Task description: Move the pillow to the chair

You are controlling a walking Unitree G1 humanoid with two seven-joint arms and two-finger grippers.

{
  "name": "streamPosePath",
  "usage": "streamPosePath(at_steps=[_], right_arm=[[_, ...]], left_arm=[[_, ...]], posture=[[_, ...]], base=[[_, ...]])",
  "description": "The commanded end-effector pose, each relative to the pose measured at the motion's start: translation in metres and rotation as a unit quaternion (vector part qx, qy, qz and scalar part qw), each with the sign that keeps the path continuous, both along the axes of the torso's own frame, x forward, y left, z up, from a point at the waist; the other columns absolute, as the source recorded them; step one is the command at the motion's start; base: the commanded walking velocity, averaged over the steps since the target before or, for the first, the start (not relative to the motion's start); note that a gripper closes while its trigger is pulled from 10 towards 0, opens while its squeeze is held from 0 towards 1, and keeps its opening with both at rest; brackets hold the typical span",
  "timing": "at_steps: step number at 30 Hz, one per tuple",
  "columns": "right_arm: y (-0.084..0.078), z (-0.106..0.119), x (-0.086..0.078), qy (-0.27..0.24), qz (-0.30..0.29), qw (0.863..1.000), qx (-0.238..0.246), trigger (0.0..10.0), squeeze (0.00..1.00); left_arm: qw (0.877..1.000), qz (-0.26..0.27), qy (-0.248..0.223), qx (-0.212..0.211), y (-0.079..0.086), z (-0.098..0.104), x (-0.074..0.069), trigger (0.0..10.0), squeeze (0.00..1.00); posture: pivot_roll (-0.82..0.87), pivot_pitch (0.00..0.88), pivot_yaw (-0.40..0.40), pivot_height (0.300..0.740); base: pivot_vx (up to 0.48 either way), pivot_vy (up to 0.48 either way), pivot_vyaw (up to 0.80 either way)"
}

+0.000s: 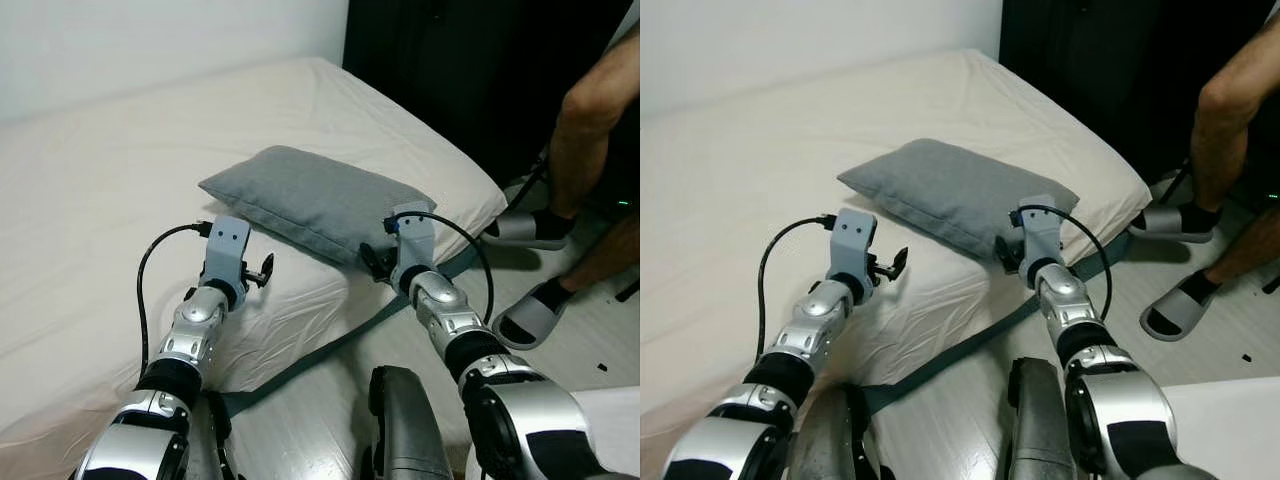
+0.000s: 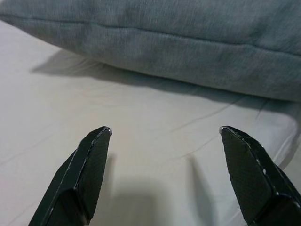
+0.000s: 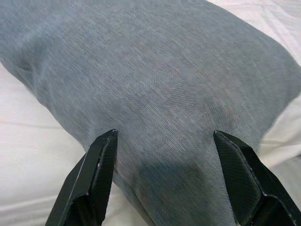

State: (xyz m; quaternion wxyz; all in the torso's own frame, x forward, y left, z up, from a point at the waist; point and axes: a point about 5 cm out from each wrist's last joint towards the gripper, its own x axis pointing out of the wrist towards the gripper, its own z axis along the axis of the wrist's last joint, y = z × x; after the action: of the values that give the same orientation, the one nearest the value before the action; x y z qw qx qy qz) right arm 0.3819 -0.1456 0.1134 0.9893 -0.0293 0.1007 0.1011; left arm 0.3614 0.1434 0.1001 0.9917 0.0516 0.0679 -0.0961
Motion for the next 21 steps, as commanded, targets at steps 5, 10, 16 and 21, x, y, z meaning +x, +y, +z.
streamPosePath(at_steps=[5,10,16,21], right_arm=[[0.009,-0.006,-0.001,0.032,0.006,0.999,0.039,10.0,0.00],[0.012,-0.006,-0.001,0.035,0.015,0.999,0.037,8.6,0.00],[0.014,-0.008,-0.002,0.037,0.022,0.998,0.035,0.0,0.00],[0.010,-0.010,-0.003,0.041,0.017,0.998,0.036,0.0,0.00]], left_arm=[[1.000,-0.002,0.005,0.002,-0.003,-0.002,0.001,10.0,0.00],[1.000,-0.001,0.006,0.000,-0.003,-0.002,0.001,10.0,0.00],[1.000,-0.003,0.007,-0.001,-0.005,-0.005,-0.001,10.0,0.00],[1.000,-0.004,0.009,-0.001,-0.005,-0.007,-0.001,10.0,0.00]], posture=[[0.01,0.229,-0.002,0.538],[0.01,0.227,-0.001,0.538],[0.01,0.220,0.005,0.538],[0.01,0.218,0.007,0.538]], base=[[0.000,0.000,0.00],[0.000,0.000,0.00],[0.000,0.000,0.00],[0.000,0.000,0.00]])
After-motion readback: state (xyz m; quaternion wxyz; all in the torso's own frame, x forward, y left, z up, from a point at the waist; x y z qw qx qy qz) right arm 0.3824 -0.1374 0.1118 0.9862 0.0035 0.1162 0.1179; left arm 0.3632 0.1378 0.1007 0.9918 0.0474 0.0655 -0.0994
